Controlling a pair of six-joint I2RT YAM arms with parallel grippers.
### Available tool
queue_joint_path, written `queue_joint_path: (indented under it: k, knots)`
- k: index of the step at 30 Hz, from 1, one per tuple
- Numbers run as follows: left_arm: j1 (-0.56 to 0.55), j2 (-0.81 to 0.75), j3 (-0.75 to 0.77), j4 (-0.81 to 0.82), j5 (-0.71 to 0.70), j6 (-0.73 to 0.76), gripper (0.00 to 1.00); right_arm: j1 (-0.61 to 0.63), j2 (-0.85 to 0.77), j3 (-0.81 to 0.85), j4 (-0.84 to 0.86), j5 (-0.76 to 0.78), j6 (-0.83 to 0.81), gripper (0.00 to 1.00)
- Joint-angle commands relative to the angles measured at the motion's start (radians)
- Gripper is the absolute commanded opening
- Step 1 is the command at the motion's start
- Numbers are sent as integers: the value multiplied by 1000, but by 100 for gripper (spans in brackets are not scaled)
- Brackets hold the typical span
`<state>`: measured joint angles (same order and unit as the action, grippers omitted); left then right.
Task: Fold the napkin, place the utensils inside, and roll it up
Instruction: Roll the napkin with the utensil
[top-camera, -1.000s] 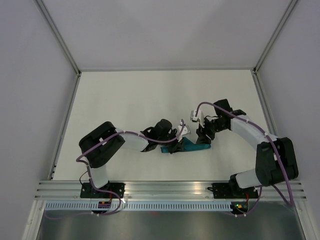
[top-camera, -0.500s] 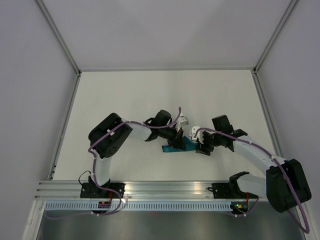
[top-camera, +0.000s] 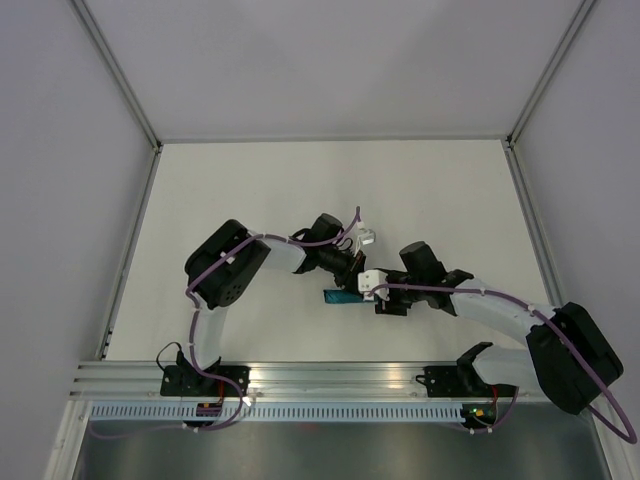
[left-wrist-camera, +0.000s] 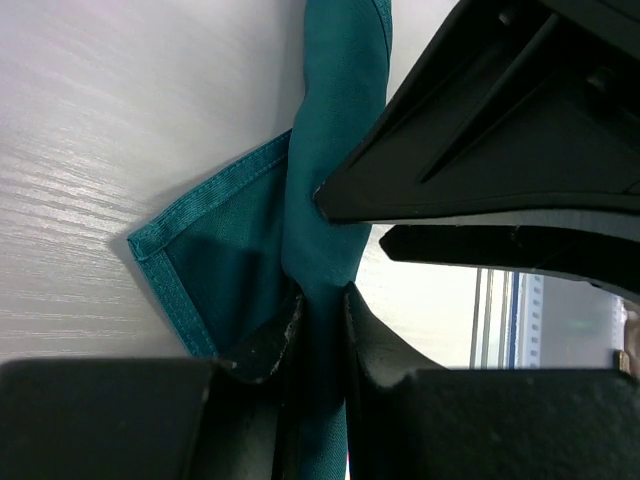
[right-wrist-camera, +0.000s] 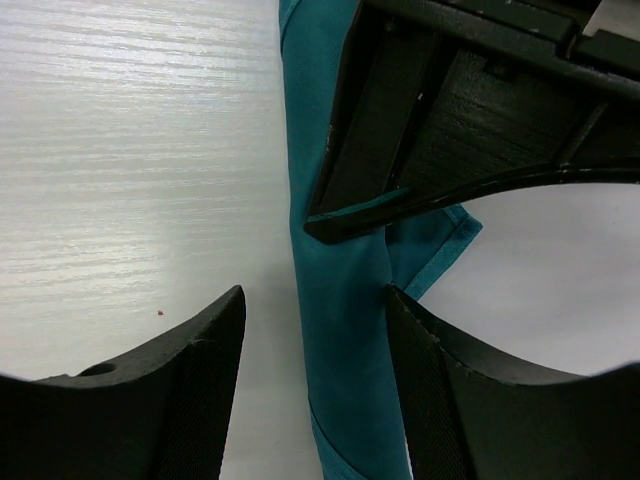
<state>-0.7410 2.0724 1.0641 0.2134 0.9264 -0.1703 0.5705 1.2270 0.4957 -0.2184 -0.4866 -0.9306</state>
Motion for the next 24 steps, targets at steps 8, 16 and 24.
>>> queue_joint_path:
  k: [8,16,24]
  knots:
    - [11,95,5,-207,-69,-12,2,72,43,-20,96,92,10,63]
    - [11,77,4,-207,-44,-17,15,95,134,4,109,143,16,50]
    - [9,-14,-13,-172,-72,-52,32,94,172,17,65,148,4,27]
